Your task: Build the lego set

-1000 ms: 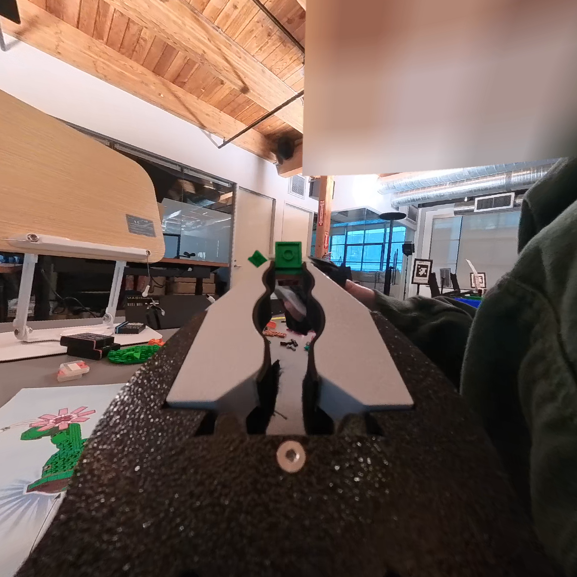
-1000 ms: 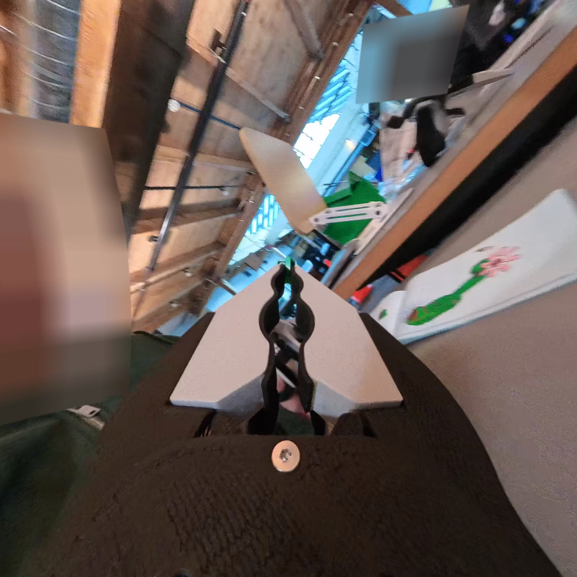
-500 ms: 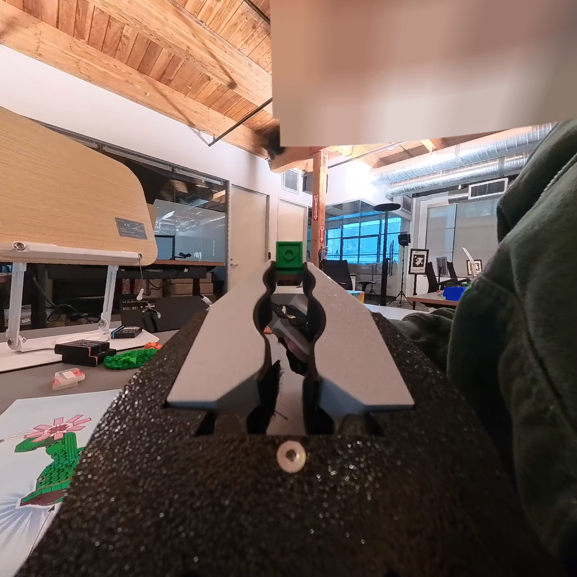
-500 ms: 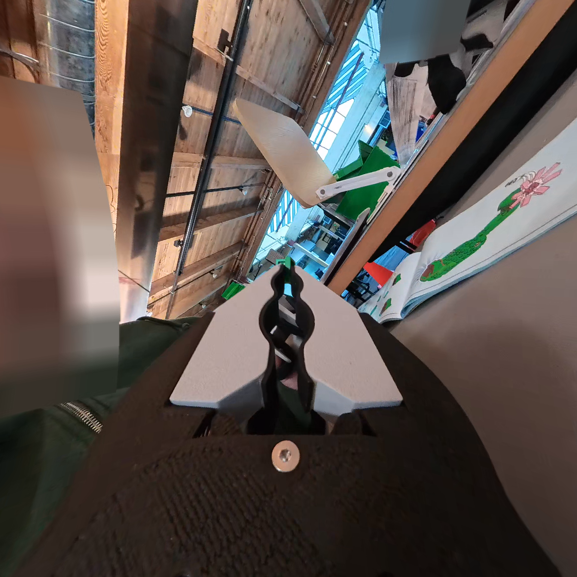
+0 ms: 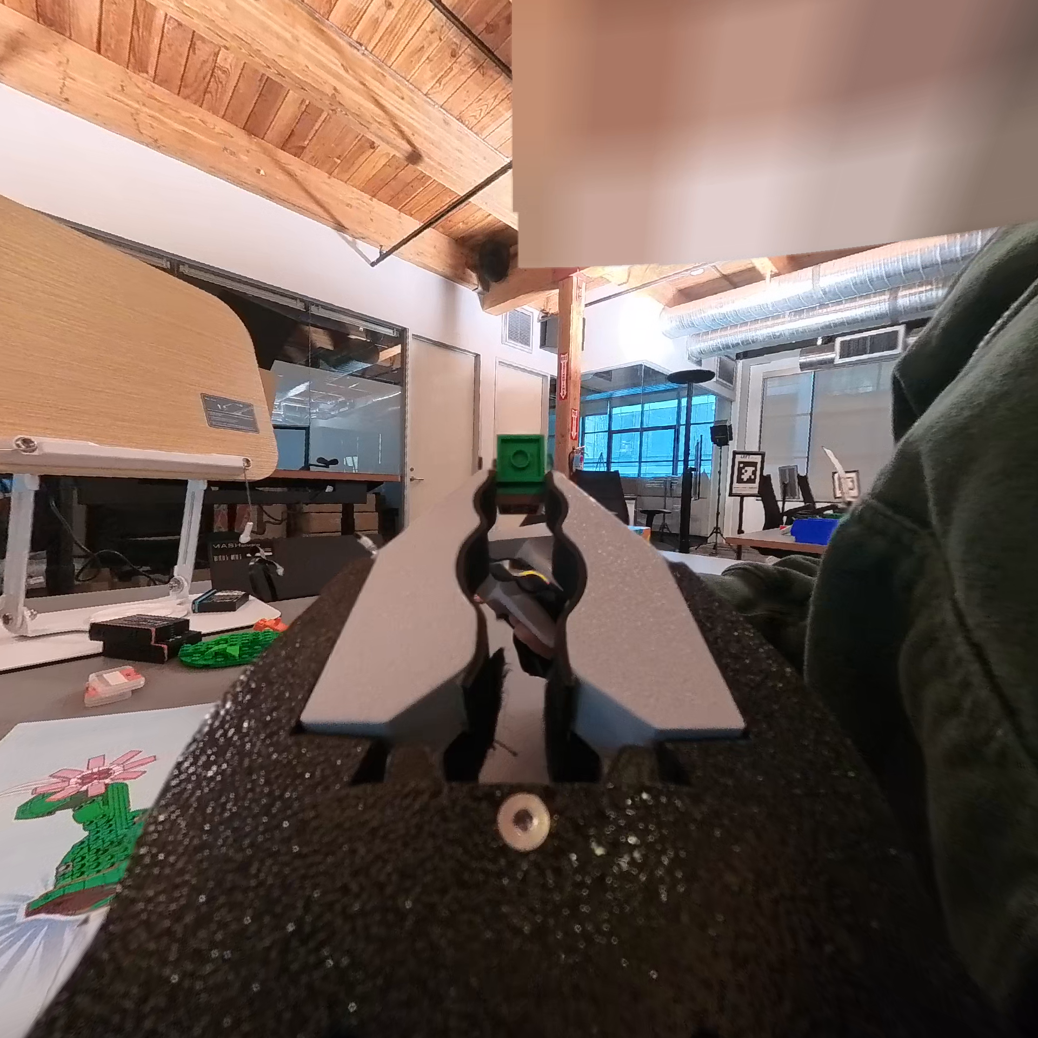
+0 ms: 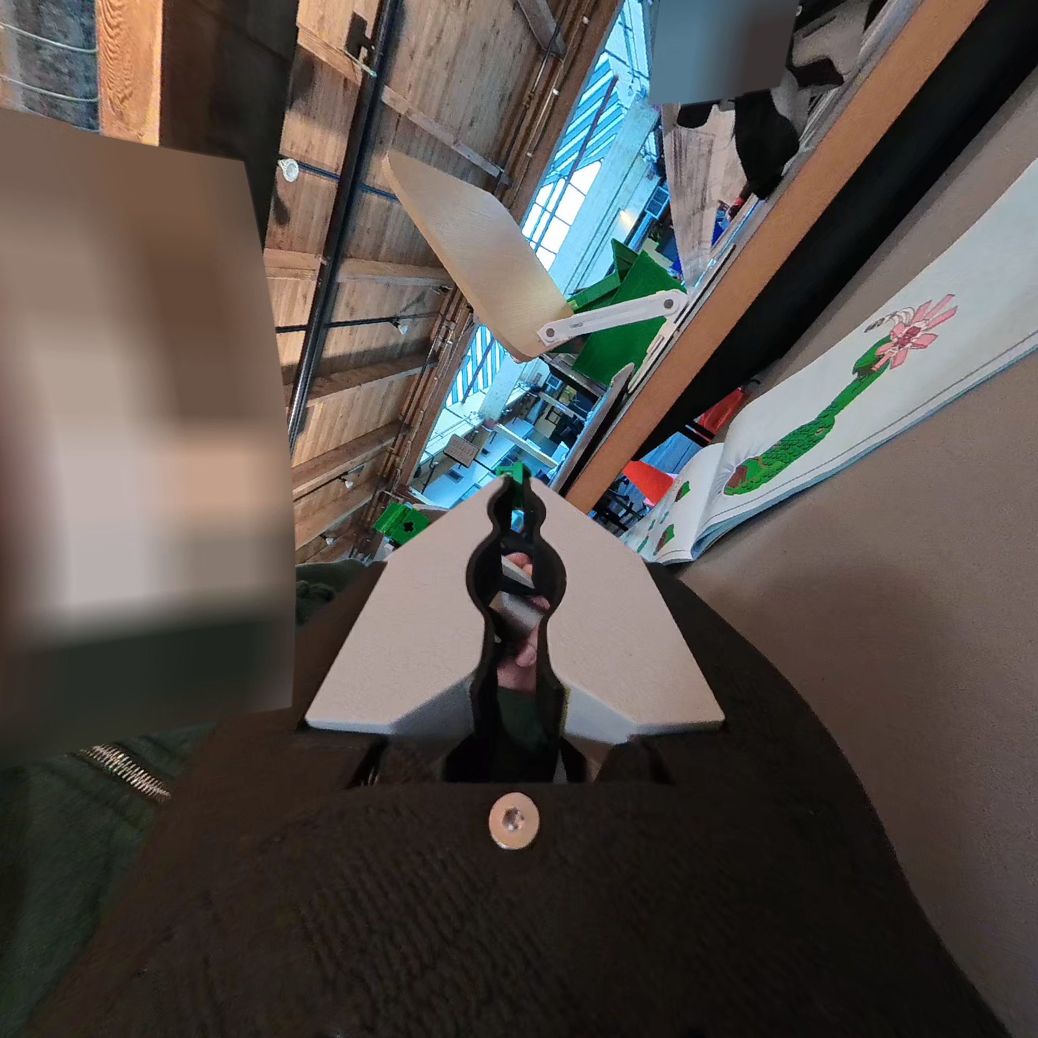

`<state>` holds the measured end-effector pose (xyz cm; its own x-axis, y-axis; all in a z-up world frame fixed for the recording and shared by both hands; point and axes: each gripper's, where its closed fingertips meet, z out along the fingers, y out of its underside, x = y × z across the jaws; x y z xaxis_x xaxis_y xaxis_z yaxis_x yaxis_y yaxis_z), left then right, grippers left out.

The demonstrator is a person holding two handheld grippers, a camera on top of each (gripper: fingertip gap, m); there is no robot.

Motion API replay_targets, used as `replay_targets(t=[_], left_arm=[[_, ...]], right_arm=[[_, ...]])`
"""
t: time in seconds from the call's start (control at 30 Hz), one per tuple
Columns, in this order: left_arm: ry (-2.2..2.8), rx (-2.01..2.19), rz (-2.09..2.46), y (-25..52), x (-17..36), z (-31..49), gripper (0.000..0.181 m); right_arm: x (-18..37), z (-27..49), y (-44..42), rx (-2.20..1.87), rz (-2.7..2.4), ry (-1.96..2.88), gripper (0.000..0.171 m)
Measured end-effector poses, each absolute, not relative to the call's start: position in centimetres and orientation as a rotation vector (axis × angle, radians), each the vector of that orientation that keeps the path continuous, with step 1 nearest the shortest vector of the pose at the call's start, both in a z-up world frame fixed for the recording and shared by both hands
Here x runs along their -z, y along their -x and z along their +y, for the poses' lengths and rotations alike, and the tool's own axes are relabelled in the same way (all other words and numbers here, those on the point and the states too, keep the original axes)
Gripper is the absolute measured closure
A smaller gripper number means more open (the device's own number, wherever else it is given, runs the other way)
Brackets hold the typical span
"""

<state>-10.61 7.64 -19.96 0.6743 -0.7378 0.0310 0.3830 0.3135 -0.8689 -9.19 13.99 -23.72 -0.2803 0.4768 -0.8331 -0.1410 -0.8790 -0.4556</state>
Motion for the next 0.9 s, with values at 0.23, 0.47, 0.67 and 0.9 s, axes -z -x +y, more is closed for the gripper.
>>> replay_targets(t=[0.23, 0.47, 0.67, 0.9], left_arm=[[0.843, 1.157, 0.189, 13.6, 17.2, 7.2, 0.167], [0.746, 1.305, 0.094, 14.5, 16.4, 6.5, 0.167], [0.774, 1.284, 0.132, 13.8, 16.5, 6.5, 0.167], [0.954, 1.066, 0.255, 12.4, 17.8, 7.0, 0.167]], right_arm=[[22.0, 13.1, 9.1, -2.315, -0.36, 1.516, 0.17], [21.3, 11.8, 9.4, -2.411, -0.34, 1.492, 0.17], [23.1, 12.2, 9.6, -2.231, -0.45, 1.631, 0.17], [30.2, 12.6, 8.6, -1.742, -0.914, 2.045, 0.17]])
